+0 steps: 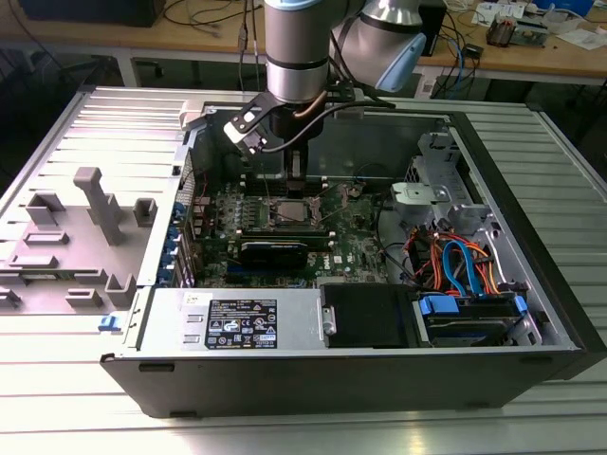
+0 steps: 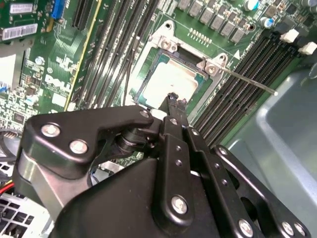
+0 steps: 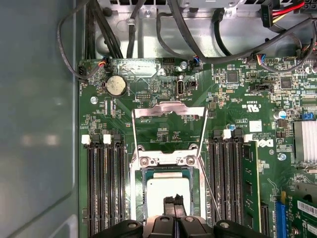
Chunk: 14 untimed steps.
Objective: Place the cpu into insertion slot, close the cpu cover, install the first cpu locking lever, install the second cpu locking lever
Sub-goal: 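Close the cpu cover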
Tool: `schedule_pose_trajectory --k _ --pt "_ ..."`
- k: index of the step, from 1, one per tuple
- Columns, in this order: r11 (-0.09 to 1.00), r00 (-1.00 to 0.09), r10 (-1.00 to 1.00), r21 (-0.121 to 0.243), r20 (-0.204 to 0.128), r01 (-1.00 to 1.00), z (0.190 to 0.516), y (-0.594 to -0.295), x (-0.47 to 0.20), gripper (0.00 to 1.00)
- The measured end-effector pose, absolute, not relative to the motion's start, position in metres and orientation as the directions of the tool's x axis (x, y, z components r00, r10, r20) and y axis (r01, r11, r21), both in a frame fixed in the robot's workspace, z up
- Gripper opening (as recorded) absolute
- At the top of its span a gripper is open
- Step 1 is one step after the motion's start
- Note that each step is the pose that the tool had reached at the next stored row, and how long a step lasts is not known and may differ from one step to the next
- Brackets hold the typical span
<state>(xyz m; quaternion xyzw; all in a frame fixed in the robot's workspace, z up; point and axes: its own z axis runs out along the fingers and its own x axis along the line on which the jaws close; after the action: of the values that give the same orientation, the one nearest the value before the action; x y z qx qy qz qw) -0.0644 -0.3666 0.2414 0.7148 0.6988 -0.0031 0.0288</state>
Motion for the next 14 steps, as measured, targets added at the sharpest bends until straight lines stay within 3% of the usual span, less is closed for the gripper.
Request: schedule_pose_trajectory --k 14 --pt "-0.022 0.023 0.999 0.037 -0.045 0.999 0.2418 -0.3667 -0.0578 0.11"
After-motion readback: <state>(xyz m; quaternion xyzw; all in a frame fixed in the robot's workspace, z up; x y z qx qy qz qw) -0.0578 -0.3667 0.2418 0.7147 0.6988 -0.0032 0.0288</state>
